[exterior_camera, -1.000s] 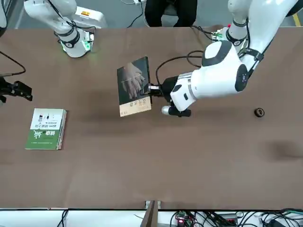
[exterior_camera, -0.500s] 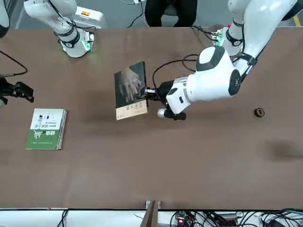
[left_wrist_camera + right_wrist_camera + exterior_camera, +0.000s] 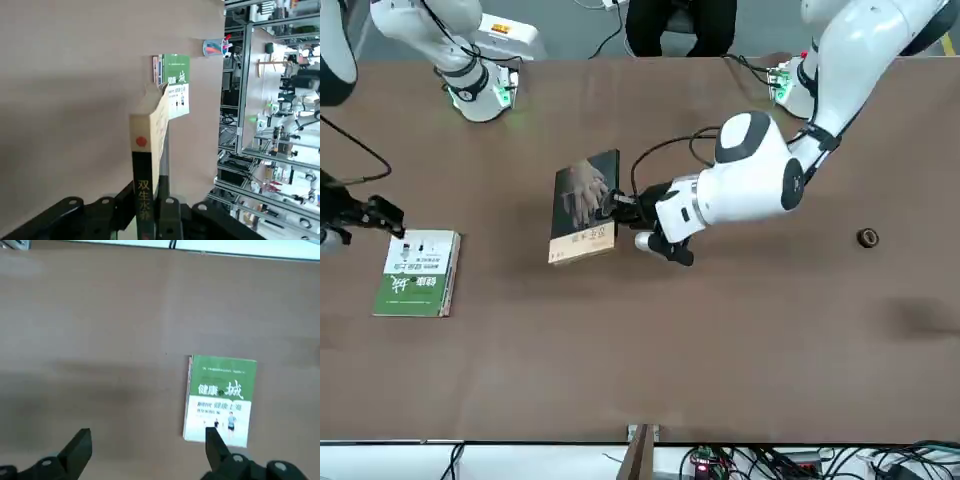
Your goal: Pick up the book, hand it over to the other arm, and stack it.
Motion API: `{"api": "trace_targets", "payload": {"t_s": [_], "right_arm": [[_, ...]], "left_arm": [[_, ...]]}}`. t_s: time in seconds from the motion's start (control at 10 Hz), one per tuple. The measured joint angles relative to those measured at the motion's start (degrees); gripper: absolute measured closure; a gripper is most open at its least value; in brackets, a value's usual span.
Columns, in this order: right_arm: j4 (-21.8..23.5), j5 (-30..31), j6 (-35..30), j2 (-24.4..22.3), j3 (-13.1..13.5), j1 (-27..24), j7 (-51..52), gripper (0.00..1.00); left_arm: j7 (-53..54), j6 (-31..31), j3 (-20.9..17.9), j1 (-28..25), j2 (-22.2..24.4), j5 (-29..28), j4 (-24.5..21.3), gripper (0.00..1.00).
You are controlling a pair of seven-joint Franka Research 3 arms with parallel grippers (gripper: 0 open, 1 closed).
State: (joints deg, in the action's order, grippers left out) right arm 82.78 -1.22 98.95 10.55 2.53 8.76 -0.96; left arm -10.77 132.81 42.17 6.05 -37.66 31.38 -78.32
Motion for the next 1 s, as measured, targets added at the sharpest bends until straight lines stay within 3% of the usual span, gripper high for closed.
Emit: {"api": "trace_targets", "payload": {"t_s": [0.7,1.0], "right_arm": [[1.8,-5.3,1.7,0.8,0.1,-2.6,4.7,0.00],[4.0,-12.6,3.9,0.4,0.1,-3.4,4.8,0.00]], "left_arm": [[9.1,2.3,0.0,0.5,-2.0,9.3,0.4,0.96],[9.9,4.6,0.1,1.5,-2.9,11.4,1.3,0.96]]}}
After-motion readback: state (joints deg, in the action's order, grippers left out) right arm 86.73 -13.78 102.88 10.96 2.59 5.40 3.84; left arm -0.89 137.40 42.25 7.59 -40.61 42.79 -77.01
